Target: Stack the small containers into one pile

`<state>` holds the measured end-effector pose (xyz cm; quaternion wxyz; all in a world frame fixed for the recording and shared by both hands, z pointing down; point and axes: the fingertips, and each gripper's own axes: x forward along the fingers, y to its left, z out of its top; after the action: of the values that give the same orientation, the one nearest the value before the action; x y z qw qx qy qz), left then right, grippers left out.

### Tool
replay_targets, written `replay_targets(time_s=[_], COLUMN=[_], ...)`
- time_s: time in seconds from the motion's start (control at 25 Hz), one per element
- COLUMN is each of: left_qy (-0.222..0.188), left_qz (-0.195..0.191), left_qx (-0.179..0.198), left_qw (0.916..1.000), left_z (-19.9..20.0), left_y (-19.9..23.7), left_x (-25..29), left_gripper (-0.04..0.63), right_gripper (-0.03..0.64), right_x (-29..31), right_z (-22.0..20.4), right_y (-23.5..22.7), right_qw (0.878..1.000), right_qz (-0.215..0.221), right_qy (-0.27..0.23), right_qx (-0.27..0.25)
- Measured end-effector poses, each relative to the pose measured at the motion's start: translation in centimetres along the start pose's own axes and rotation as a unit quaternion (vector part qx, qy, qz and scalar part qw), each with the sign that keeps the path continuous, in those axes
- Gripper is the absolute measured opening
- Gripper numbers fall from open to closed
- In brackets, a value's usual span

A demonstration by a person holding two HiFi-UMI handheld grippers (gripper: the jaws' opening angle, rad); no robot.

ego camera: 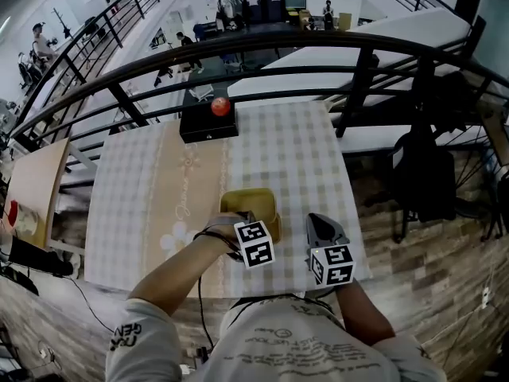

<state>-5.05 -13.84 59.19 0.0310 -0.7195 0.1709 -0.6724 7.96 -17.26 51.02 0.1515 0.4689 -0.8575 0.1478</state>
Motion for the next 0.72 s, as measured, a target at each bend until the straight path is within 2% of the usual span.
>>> replay_targets(time_s=[0.48, 0.72], left_qy=[0.005, 0.021], left_qz=[-0.001, -0.004], left_qx=[0.001, 0.003], left_qw=[1.0, 0.9998], left_z=[1.3, 0.8], left_y=[-3.8, -5.1], left_x=[2.2, 3.1], left_gripper=[0.015, 0.015], right_gripper=[0.003, 0.003], right_x=[-0.7, -1.4], right_z=[-2.0, -3.1], right_y=[-2.0, -2.2], right_qw=[1.0, 1.0], right_qz=[0.004, 0.006], right_qy=[0.015, 0.025], right_qx=[0.011, 0.009])
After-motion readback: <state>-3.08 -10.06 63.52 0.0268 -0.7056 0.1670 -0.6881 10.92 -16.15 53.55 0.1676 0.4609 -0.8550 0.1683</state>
